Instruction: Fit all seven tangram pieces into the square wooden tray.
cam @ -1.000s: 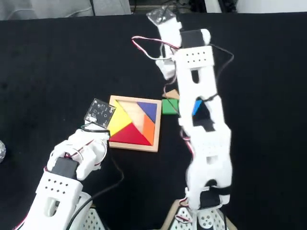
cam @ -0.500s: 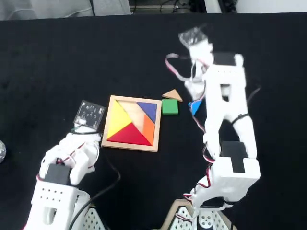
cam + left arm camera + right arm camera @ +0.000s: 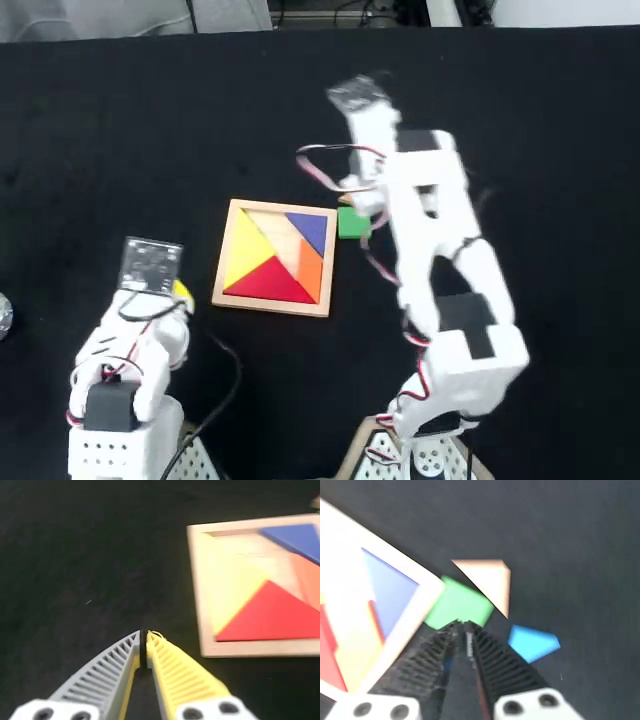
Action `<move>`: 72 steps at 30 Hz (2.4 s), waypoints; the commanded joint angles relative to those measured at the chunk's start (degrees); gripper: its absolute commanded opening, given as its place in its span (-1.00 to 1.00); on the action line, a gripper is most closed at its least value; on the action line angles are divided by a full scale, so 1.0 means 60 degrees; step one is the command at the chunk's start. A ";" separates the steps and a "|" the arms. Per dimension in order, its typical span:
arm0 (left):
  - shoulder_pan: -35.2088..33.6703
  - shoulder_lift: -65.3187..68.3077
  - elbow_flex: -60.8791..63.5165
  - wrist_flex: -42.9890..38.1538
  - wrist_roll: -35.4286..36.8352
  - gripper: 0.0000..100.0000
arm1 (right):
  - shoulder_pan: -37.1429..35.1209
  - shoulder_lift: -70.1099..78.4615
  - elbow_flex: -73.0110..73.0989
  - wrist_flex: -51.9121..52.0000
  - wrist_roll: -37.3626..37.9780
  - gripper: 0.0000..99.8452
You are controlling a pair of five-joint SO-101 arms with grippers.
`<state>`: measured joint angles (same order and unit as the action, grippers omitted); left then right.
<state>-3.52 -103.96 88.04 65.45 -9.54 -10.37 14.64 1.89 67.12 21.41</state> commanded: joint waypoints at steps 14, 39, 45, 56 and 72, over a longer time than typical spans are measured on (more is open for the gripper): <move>0.1648 -0.0088 0.0403 0.0117 -0.0352 -0.94 | -0.0718 0.1355 -0.0154 0.0615 -0.0967 -0.98; 0.1663 -0.0088 0.0564 0.0088 -0.0381 -0.94 | 0.0630 0.0227 -0.3158 0.2432 -0.0864 -0.98; 0.1648 -0.0088 0.0608 0.0073 -0.0381 -0.94 | 0.1509 -0.1971 0.0198 0.1465 0.0703 -0.98; 0.1560 -0.0088 0.0886 -0.0469 -0.0381 -0.94 | 0.2286 -0.1590 0.2264 -0.0440 -0.3560 -0.61; 0.1136 -0.0088 0.0916 -0.0425 -0.0996 -0.94 | 0.1758 0.2015 -0.1194 -0.0015 -0.6901 -0.52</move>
<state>4.66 -104.13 93.76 63.96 -15.08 -0.53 25.98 -0.22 65.27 -19.12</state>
